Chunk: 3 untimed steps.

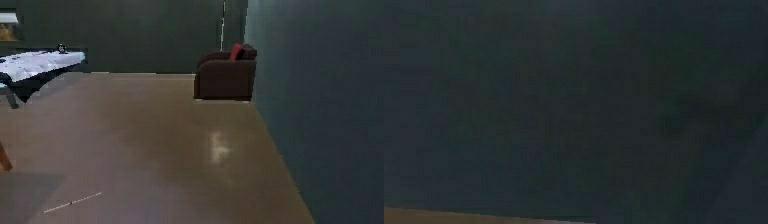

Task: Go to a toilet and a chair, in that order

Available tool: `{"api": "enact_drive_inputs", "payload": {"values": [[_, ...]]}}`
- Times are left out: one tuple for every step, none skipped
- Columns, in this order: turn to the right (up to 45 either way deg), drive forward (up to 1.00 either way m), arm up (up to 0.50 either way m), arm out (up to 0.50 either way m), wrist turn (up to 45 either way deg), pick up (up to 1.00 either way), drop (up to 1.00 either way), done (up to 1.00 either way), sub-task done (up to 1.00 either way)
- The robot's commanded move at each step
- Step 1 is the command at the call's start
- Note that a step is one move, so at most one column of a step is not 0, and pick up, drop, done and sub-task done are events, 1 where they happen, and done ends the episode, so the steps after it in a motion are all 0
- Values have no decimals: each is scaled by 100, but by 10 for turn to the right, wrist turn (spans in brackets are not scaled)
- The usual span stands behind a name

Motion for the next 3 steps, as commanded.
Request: {"api": "enact_drive_inputs", "payload": {"values": [[0, 20, 0, 0, 0, 0, 0, 0, 0], [-450, 0, 0, 0, 0, 0, 0, 0, 0], [-150, 0, 0, 0, 0, 0, 0, 0, 0]]}}
